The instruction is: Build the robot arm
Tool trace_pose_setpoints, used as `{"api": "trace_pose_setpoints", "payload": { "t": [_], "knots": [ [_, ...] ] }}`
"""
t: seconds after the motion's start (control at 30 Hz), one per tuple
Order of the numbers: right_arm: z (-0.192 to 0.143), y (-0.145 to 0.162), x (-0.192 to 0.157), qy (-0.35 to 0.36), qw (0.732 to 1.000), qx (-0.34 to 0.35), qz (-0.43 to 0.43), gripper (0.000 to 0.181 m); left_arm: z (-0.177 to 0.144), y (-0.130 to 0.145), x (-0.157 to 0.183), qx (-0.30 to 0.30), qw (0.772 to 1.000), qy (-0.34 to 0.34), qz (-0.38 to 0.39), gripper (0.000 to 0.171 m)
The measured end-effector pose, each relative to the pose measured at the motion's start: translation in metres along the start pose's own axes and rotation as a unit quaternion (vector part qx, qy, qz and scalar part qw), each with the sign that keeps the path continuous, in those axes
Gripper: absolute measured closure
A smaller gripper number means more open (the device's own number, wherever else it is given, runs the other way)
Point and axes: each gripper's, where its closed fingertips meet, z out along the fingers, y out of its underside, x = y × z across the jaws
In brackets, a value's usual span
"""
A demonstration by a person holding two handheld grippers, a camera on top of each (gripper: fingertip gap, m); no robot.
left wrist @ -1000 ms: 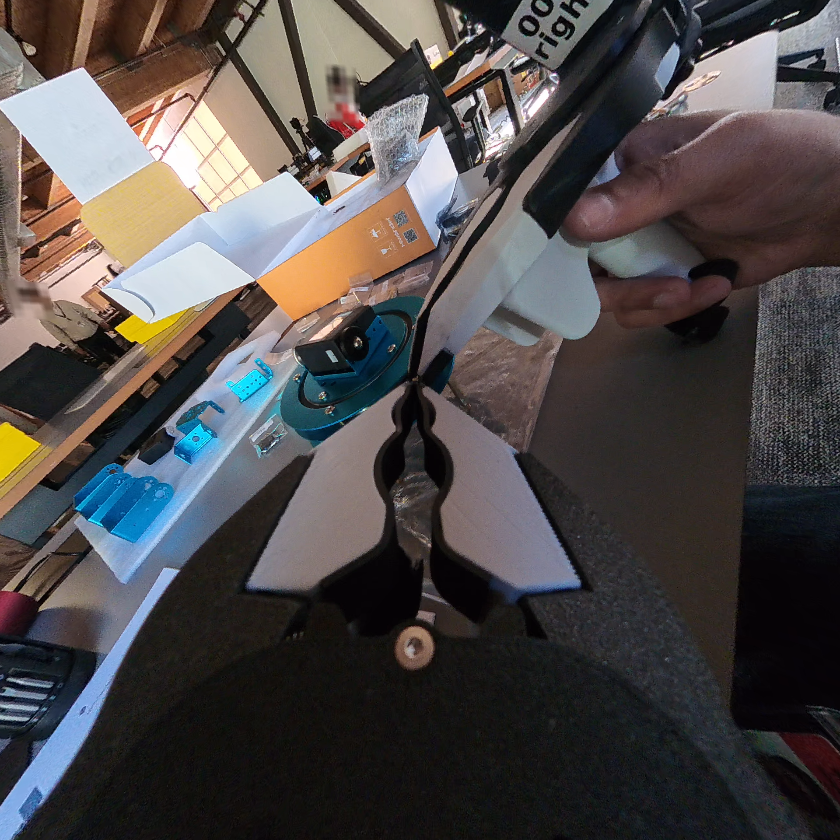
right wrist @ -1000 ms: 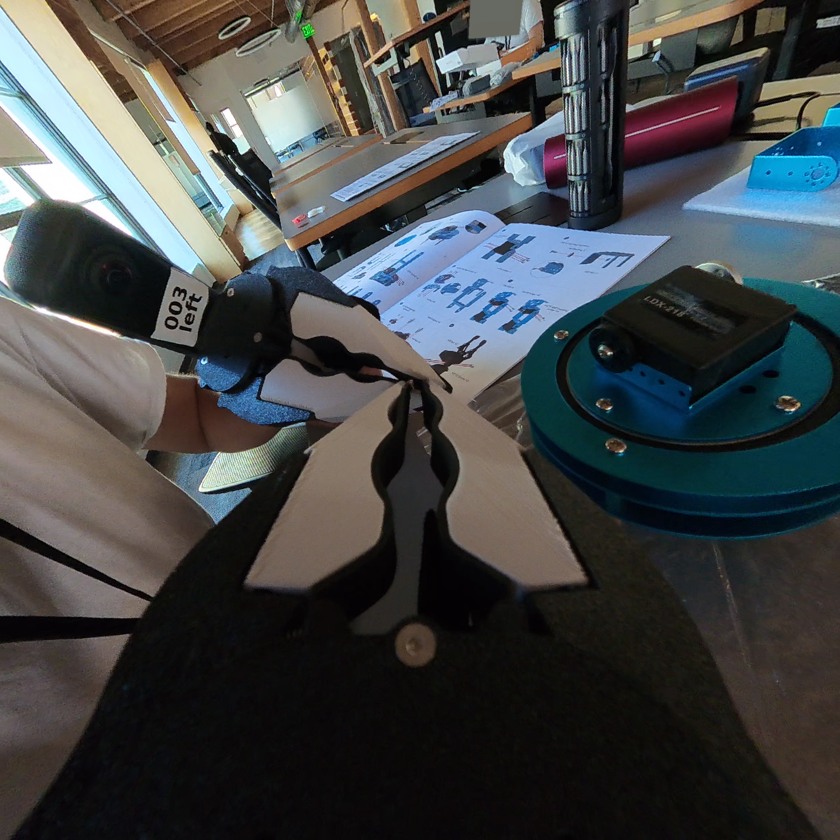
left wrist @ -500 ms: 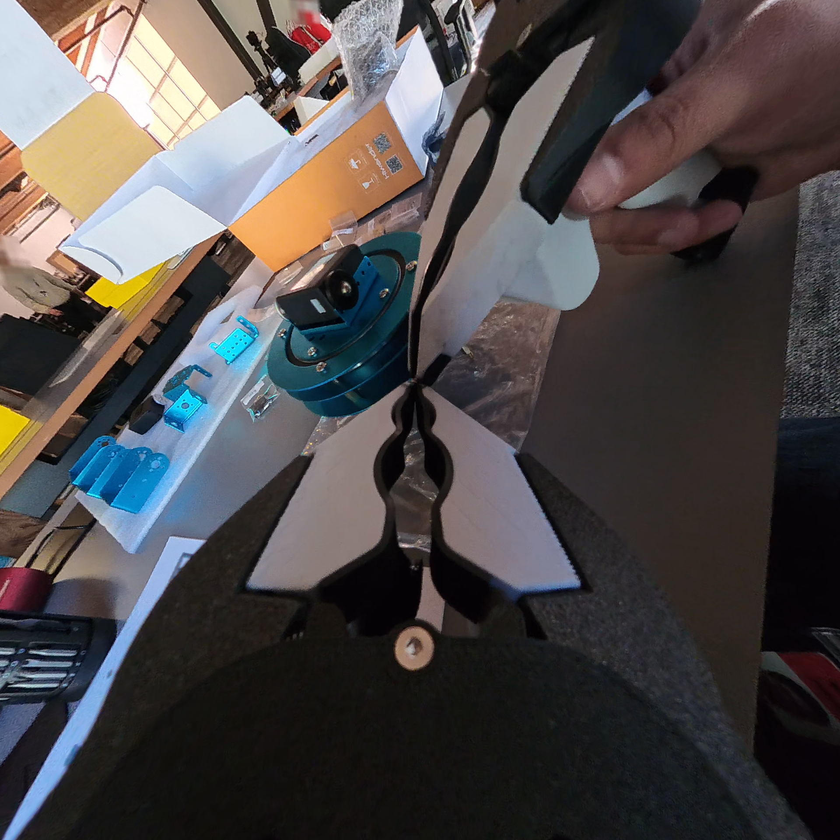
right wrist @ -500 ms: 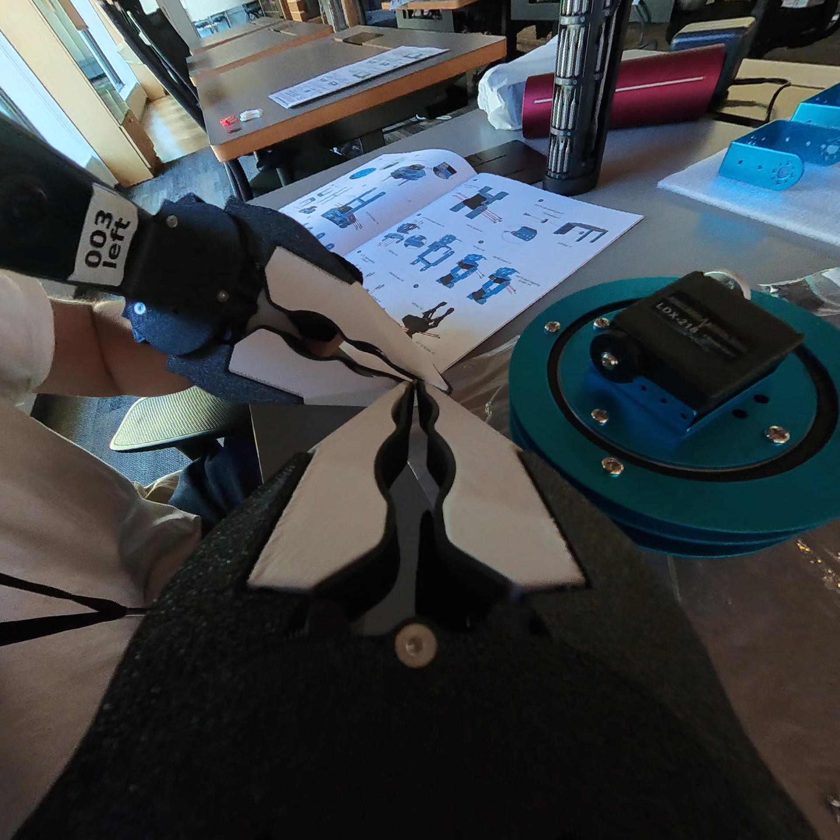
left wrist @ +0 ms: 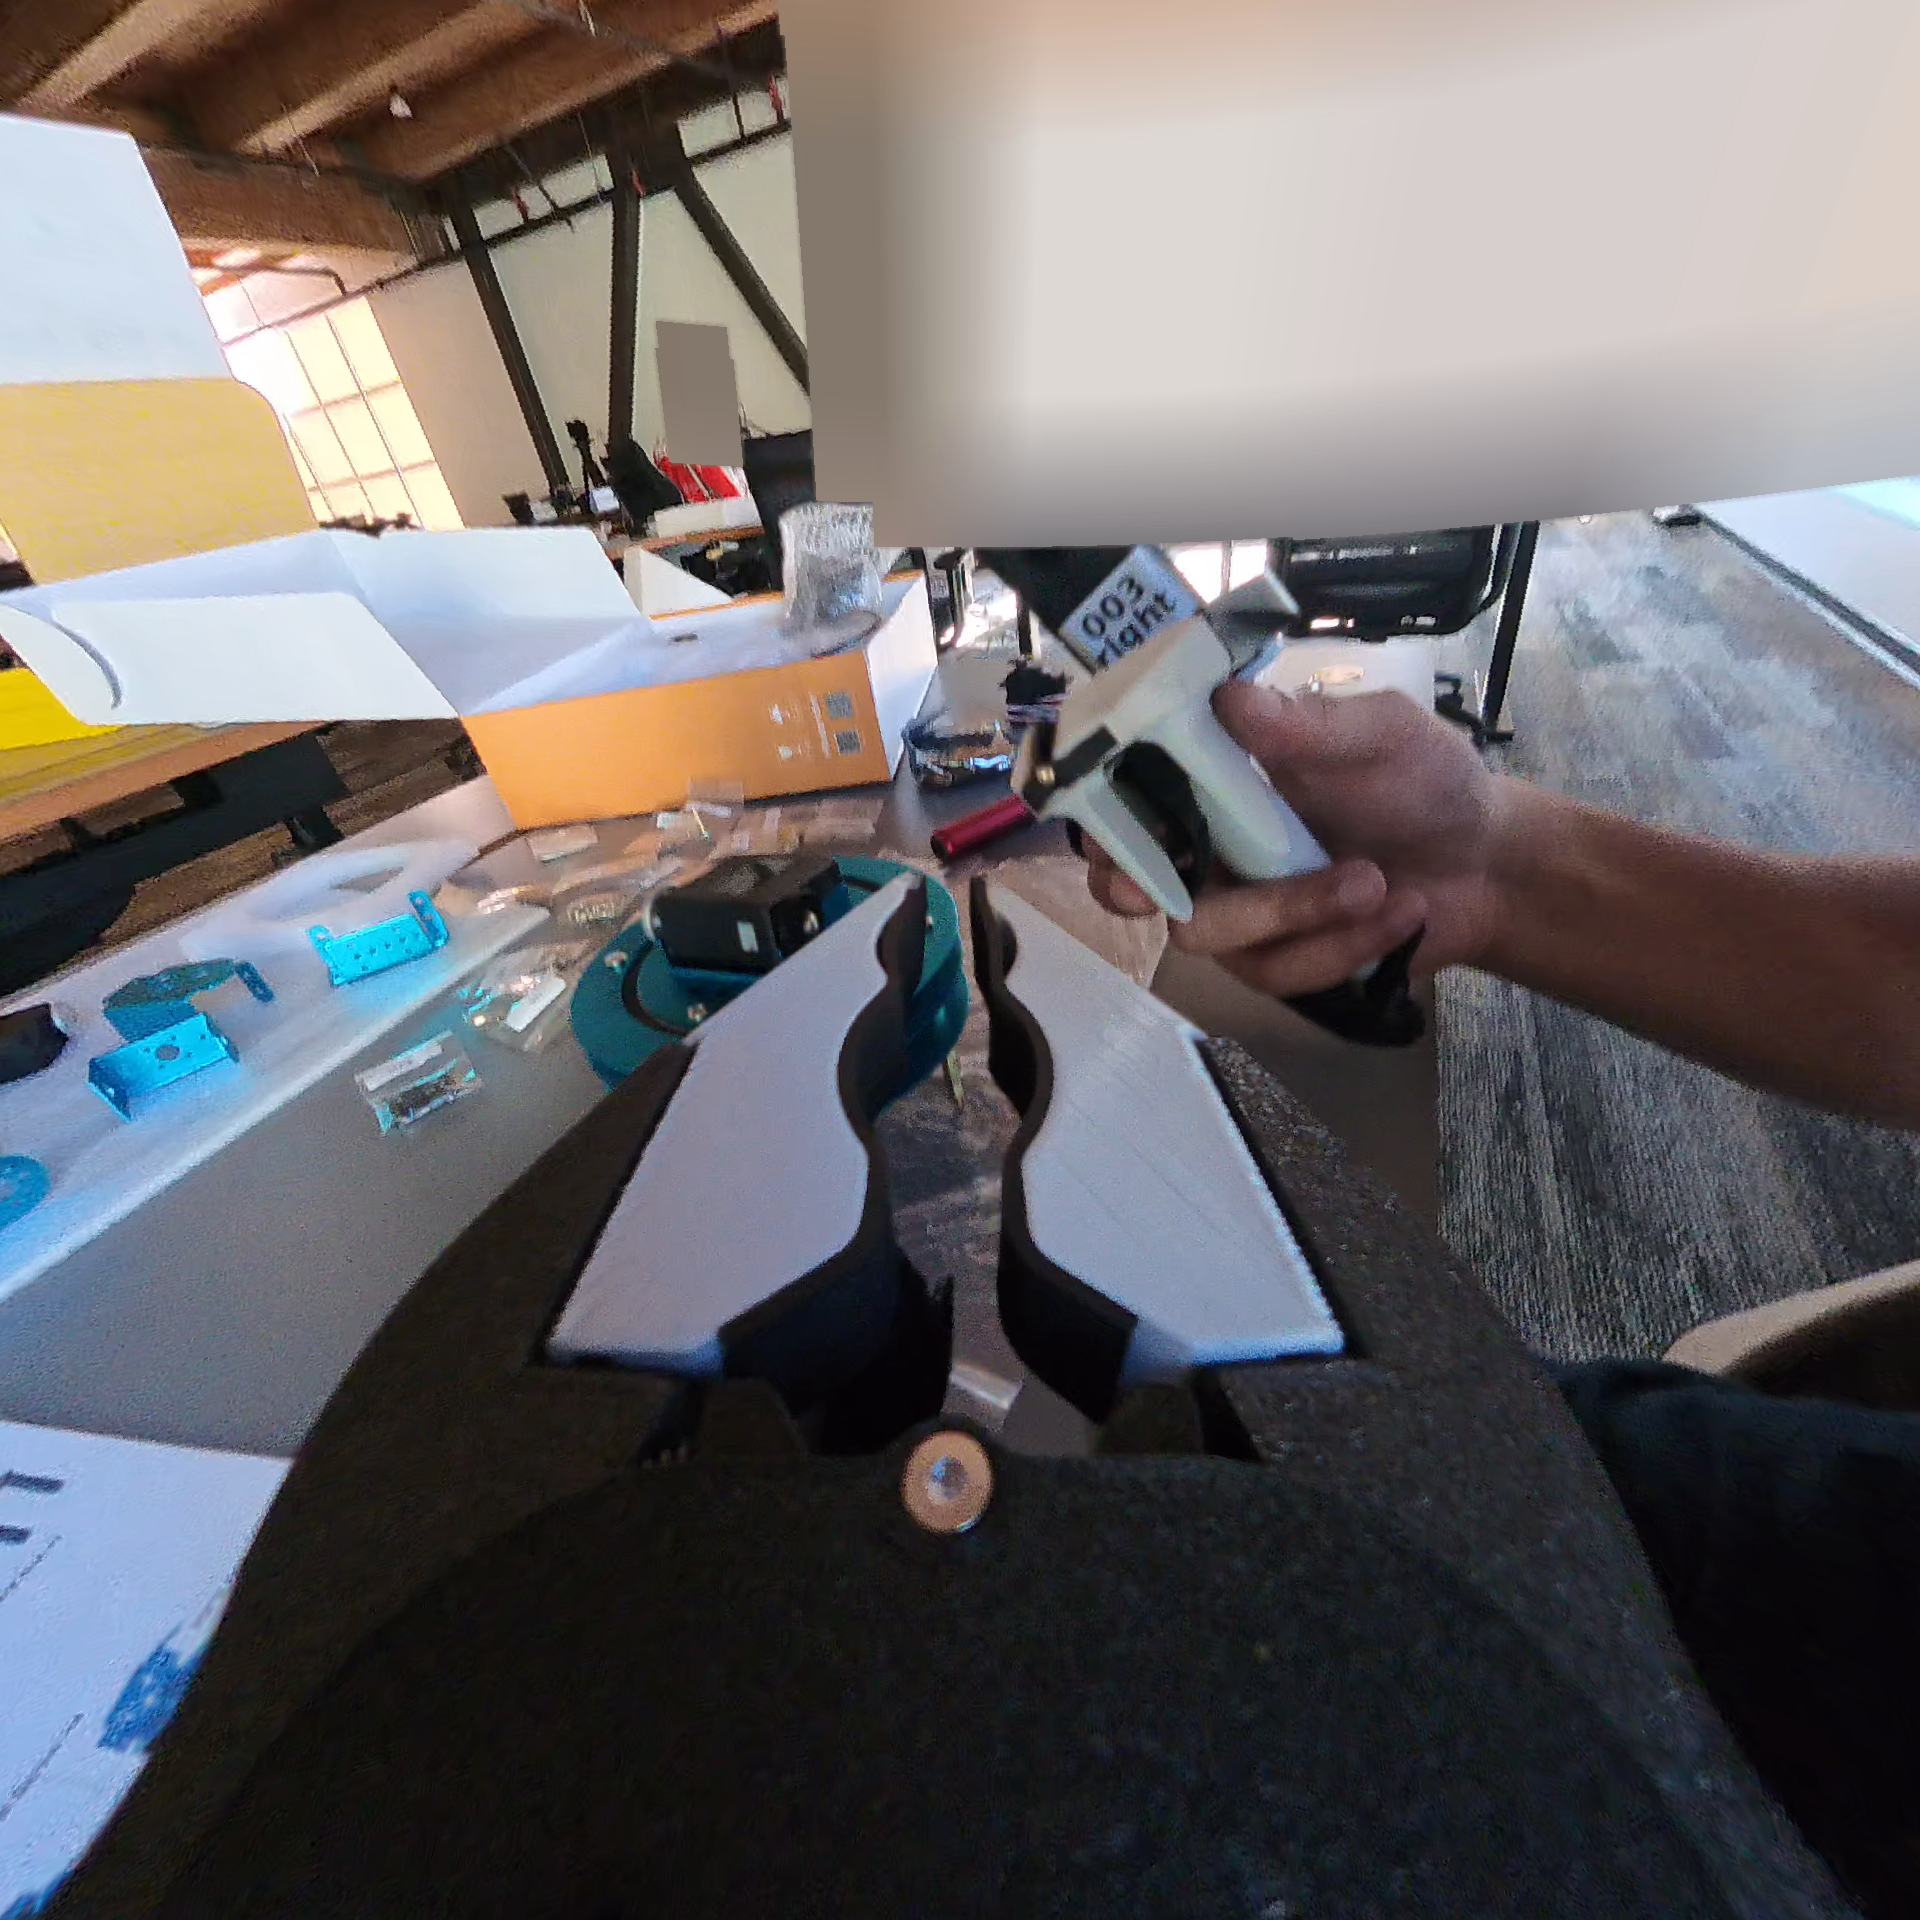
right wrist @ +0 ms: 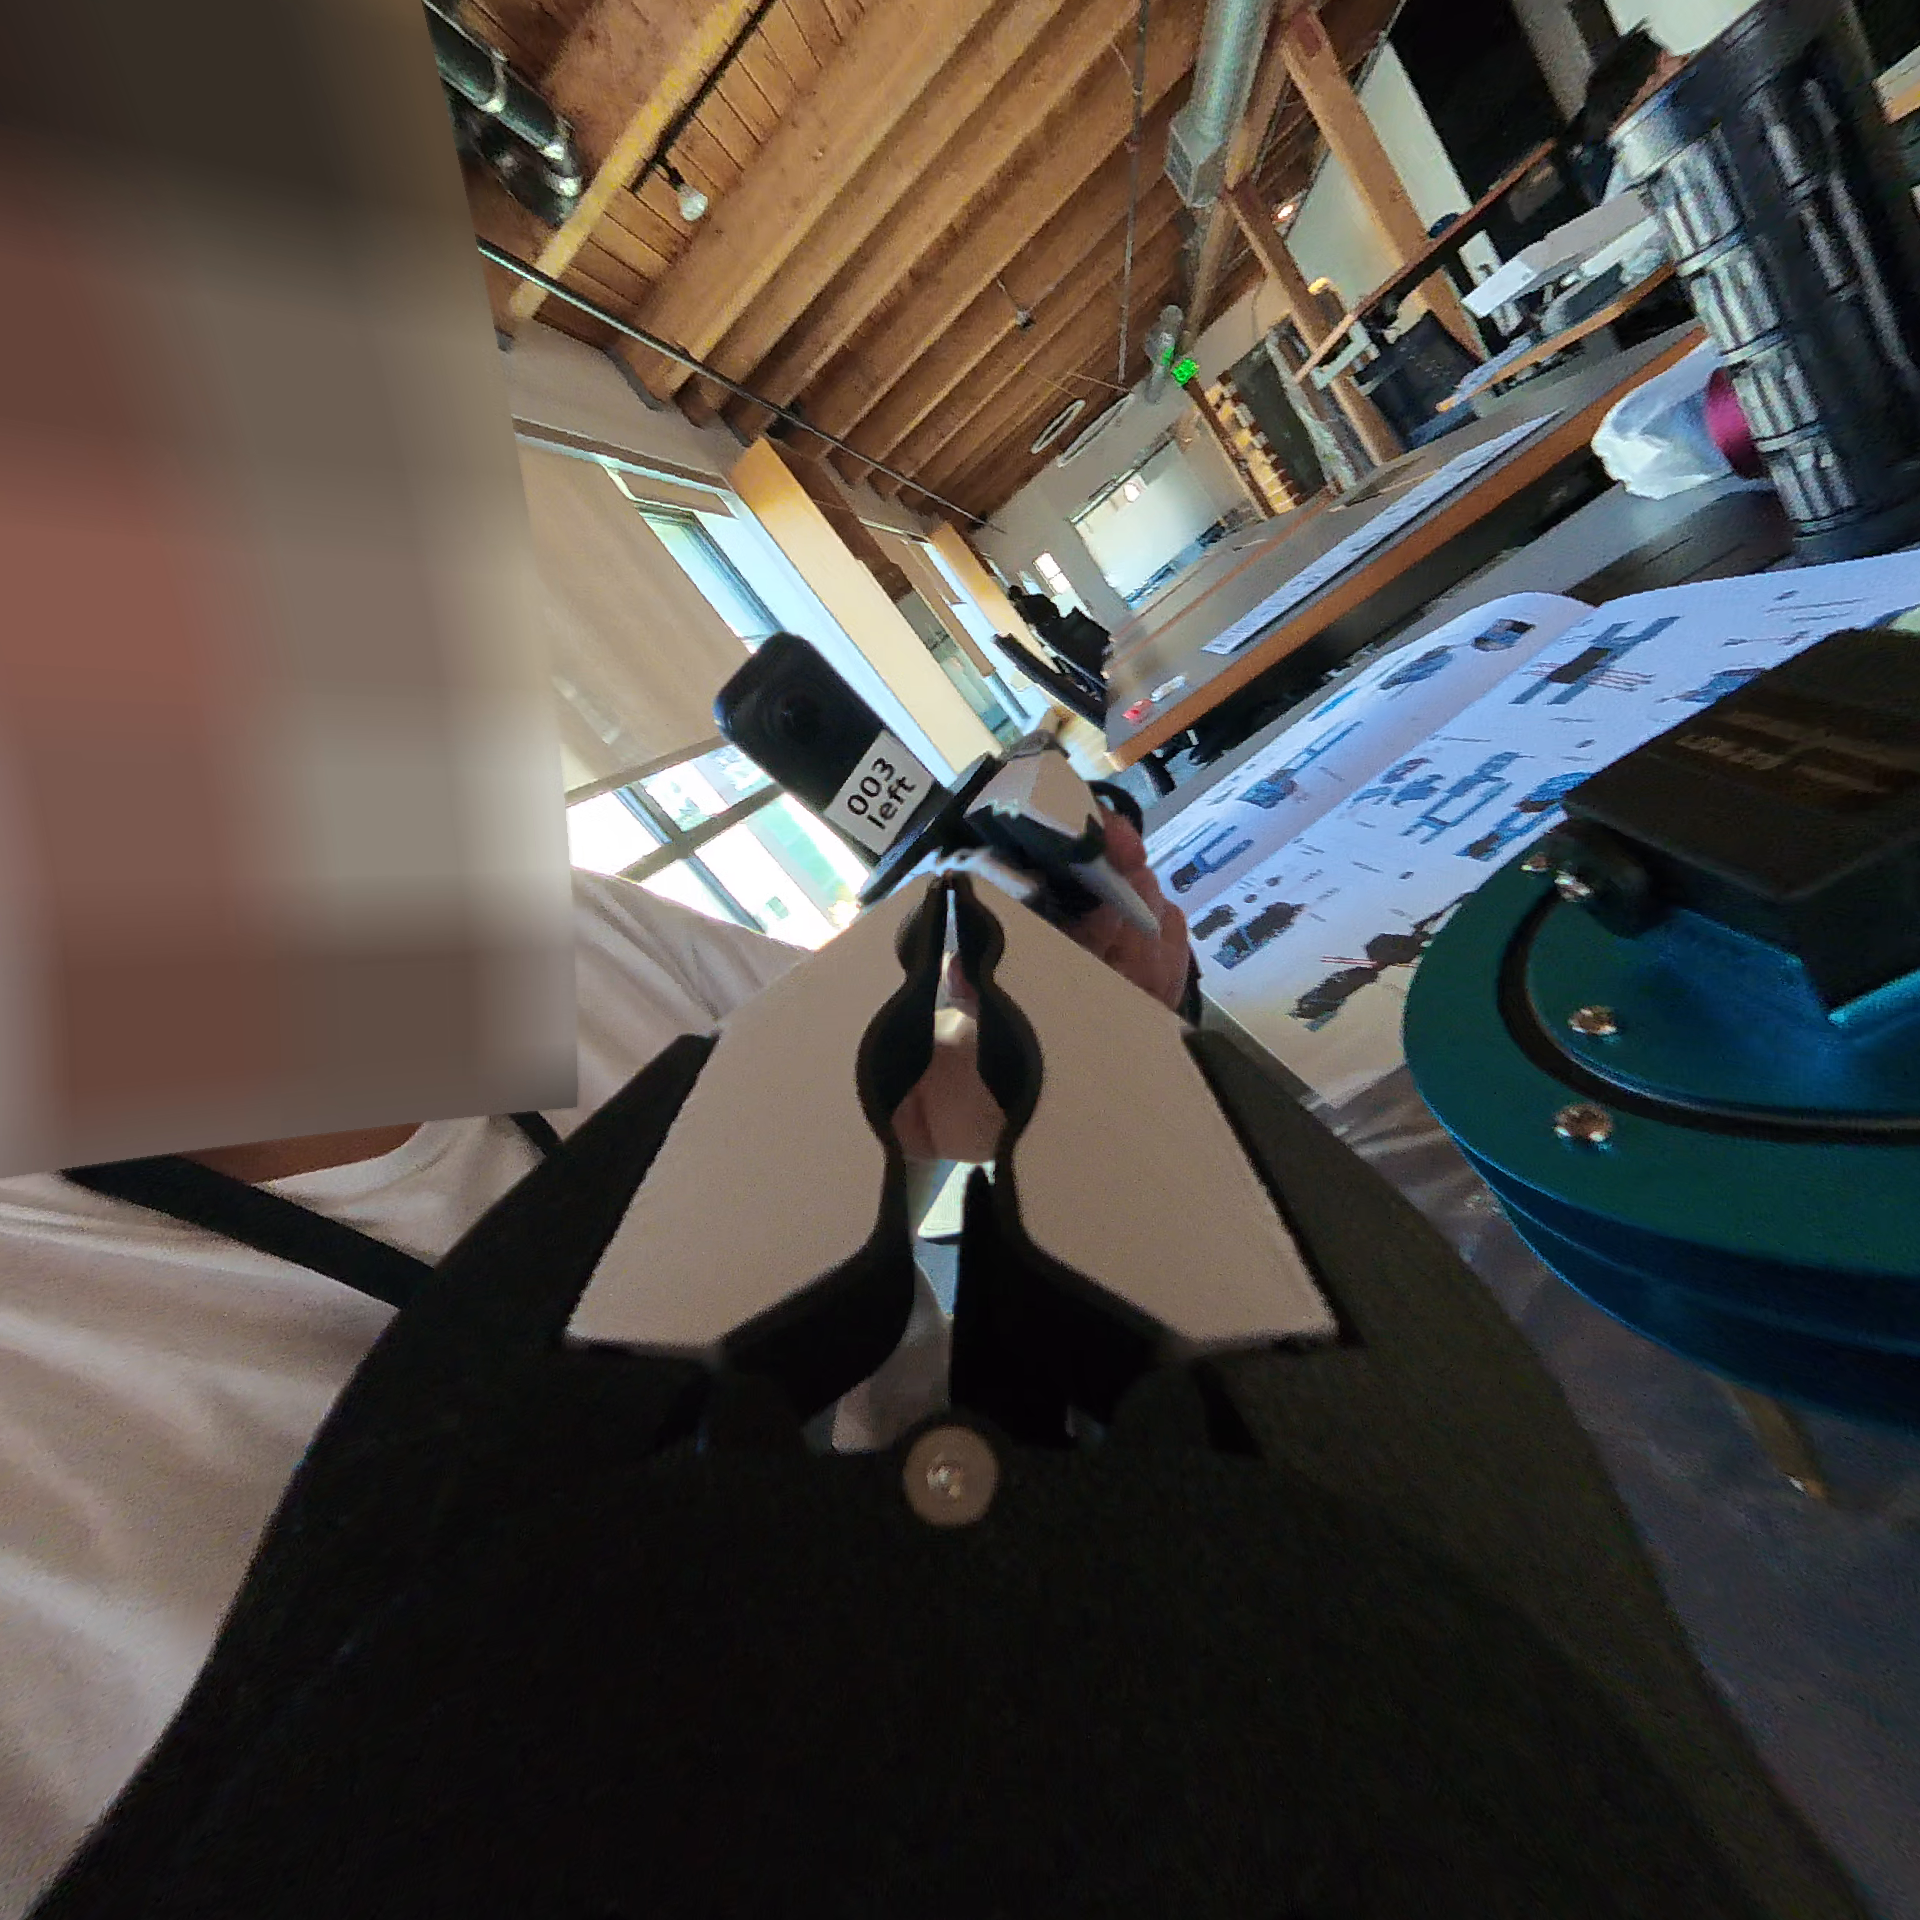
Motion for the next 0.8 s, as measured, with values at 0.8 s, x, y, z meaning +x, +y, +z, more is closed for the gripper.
{"api": "trace_pose_setpoints", "payload": {
  "t": [0.8],
  "knots": [
    [-0.215, -0.015, -0.046, 0.376, 0.903, 0.049, -0.203, 0.181, 0.053, -0.025, 0.061, -0.174, 0.972, 0.145, 0.060, 0.156]
  ]
}}
